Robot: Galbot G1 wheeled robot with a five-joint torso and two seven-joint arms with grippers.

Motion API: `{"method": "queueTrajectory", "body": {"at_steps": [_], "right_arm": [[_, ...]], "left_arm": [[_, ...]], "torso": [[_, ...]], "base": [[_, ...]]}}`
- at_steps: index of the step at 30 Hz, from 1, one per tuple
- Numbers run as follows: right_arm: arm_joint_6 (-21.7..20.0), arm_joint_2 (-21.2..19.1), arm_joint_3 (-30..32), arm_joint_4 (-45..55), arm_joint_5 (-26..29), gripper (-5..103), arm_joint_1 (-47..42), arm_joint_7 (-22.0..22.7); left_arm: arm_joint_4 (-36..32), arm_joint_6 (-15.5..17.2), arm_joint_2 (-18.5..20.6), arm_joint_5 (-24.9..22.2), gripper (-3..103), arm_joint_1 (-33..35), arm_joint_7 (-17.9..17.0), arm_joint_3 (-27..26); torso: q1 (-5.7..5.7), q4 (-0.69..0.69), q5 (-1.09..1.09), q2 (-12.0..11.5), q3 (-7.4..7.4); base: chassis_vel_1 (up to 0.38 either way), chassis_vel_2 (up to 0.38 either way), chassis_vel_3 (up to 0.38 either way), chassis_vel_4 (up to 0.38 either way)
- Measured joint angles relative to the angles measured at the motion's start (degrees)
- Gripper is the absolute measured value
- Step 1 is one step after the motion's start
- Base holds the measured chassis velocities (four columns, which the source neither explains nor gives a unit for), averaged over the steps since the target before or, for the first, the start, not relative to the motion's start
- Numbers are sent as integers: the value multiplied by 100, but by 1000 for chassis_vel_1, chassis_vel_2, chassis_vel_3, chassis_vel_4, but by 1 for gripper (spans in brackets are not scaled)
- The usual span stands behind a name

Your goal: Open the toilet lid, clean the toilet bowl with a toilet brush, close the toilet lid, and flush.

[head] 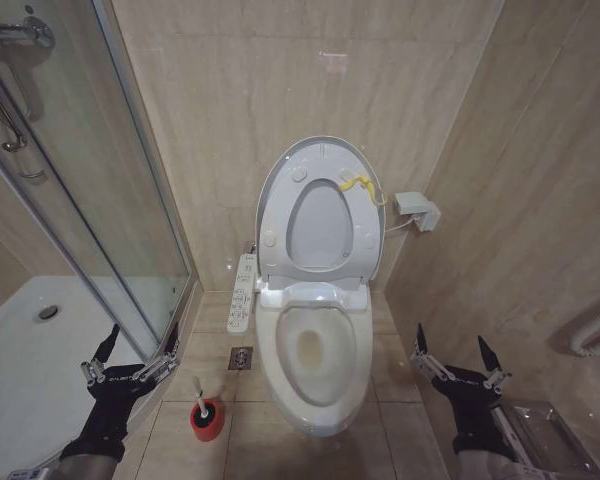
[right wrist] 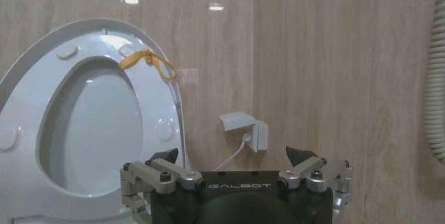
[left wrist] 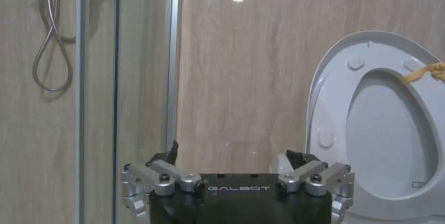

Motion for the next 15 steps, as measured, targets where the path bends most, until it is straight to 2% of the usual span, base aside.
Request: {"method": "queueTrajectory", "body": {"at_steps": [9,12,13,14,15], "right_arm": [[-1041,-1112,1160,-244,1470,100,710,-601],[-1248,-1336,1395,-294,1765,100,849,-718],[-1482,-1591,1656,-348,2094,100,1008,-856],[-1482,-1591,1656,-348,2094,100,1008,-856],[-1663,-1801,1859,-389,2353,100,1130,-959]], "left_arm": [[4,-3,1,-2,100,-3,4,1],[4,-4,0,-3,100,-2,4,1],[6,-4,1,-3,100,-3,4,1],[6,-4,1,-3,100,-3,4,1],[6,-4,1,-3,100,-3,4,1]], "torso": [[0,2,2,0,0],[0,2,2,-1,0],[0,1,2,0,0],[0,1,2,0,0],[0,1,3,-1,0]], "base": [[0,0,0,0],[0,0,0,0],[0,0,0,0],[0,0,0,0],[0,0,0,0]]}}
